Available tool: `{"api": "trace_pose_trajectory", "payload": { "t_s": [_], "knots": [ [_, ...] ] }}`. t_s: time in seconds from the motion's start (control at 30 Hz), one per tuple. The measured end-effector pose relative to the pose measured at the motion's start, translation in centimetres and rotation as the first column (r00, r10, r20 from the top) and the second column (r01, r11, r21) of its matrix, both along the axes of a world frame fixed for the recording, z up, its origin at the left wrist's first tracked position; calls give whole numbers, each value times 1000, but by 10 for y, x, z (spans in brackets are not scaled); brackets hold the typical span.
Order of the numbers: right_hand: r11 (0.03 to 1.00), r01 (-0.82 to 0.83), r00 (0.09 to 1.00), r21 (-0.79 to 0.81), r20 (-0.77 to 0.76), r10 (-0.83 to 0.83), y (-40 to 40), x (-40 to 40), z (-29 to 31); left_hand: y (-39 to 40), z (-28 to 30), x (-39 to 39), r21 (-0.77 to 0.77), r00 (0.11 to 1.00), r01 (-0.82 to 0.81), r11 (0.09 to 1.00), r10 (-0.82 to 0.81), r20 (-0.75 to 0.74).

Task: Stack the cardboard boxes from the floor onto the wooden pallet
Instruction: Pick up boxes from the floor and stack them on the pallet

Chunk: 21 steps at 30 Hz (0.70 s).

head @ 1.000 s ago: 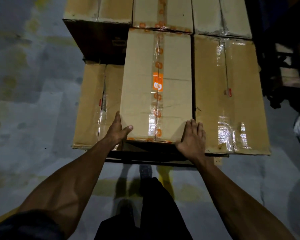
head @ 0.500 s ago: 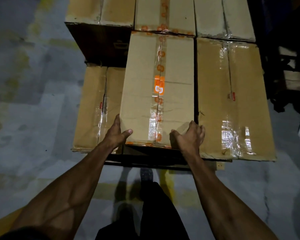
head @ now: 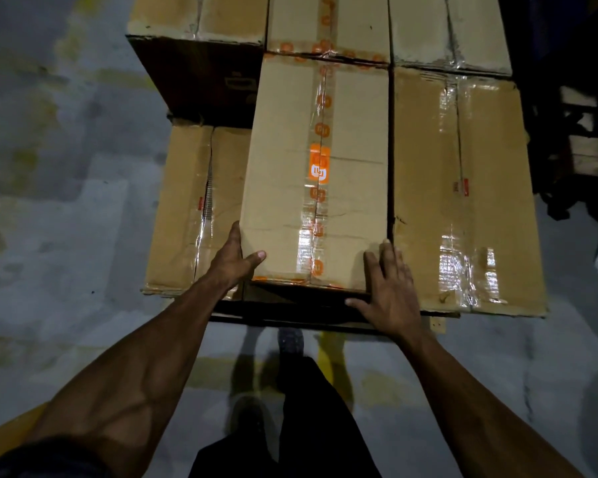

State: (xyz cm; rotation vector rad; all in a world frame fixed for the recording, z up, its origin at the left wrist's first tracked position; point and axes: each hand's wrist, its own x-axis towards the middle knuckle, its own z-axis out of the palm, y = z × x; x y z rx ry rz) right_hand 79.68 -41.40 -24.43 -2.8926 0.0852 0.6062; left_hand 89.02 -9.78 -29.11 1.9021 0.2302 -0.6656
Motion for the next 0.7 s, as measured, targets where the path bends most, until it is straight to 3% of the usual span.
{"api": "trace_pose_trajectory", "payload": {
  "t_s": [0.1,0.4,0.7],
  "knots": [
    [987,-116,993,-108,3,118,-16,-15,-6,0,2,1,-17,1000,4,1000,-5,-19],
    [941,-236,966,-243,45,253,-28,-20,-14,1,1,-2,23,999,7,1000,-6,-52],
    [957,-206,978,-204,-7,209,-21,-18,-12,3,-2,-7,13,998,16,1000,-15,-66]
  ]
}}
